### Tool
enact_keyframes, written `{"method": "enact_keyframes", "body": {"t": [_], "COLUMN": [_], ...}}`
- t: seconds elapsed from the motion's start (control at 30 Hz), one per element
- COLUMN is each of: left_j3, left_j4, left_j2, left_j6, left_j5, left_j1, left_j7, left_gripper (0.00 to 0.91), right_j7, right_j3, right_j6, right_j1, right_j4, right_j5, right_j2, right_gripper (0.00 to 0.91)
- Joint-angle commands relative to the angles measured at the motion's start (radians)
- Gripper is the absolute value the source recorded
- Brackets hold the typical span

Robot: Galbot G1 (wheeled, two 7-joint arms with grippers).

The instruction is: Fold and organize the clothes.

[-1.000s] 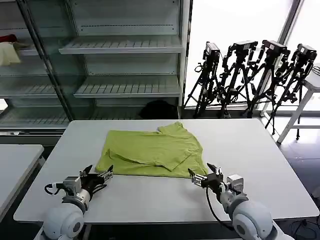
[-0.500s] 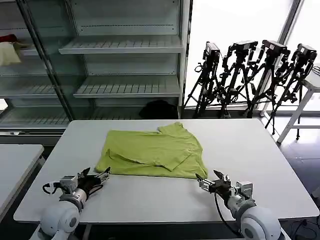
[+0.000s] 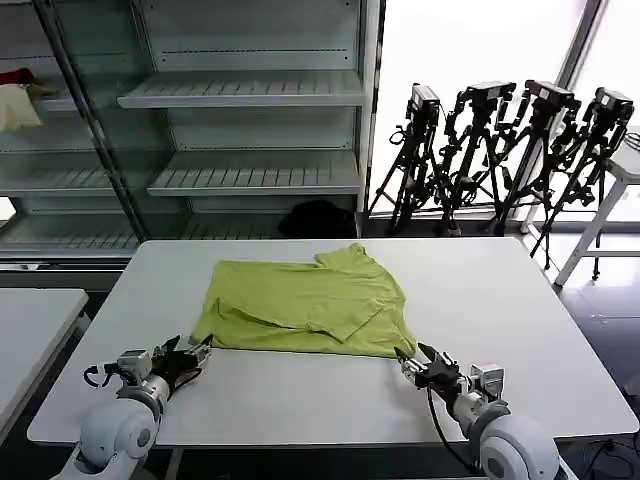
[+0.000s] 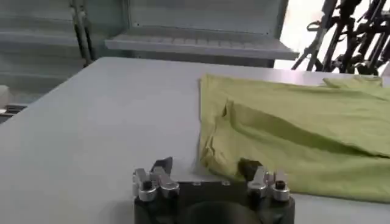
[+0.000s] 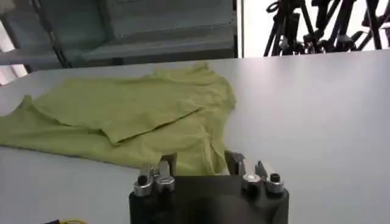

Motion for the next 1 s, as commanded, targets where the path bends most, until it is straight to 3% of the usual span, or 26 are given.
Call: {"method": "enact_keyframes", "body": {"t": [0.03,0.27,0.37,0.43,0.6,0.77,1.0], "left_j3": [-0.001,0.003,0.005,0.006,0.008,0.011,0.015], "left_j4": [0.012,0.011,0.013,0.017,0.017,0.013,0.005], "left_j2": [0.001,0.0,0.0,0.0,-0.001,0.0,-0.005], "left_j6": [0.001,0.0,0.0,0.0,-0.001,-0.002,-0.005], "left_j5": [-0.004,-0.003,-0.003,-0.003,-0.002,0.001,0.003], "left_j1": [-0.002,-0.003,-0.003,-0.003,-0.004,-0.001,0.0], "left_j7": [0.003,0.007,0.01,0.013,0.018,0.025,0.029], "left_gripper": [0.242,0.171,0.081,0.03,0.02,0.02,0.02], "right_j7": [0.0,-0.008,-0.011,-0.014,-0.017,-0.02,-0.025], "right_j3": [0.001,0.006,0.006,0.003,-0.009,-0.015,-0.019], "right_j6": [0.001,0.004,0.005,0.007,0.009,0.009,0.008], "right_j1": [-0.003,-0.004,-0.002,0.0,0.01,0.017,0.024], "right_j4": [0.0,-0.015,-0.023,-0.027,-0.034,-0.044,-0.059], "right_j5": [0.003,0.0,0.0,-0.005,-0.015,-0.018,-0.022], "right_j2": [0.0,-0.003,-0.002,-0.001,0.004,0.01,0.014], "right_gripper": [0.504,0.453,0.433,0.373,0.161,0.01,0.0]}}
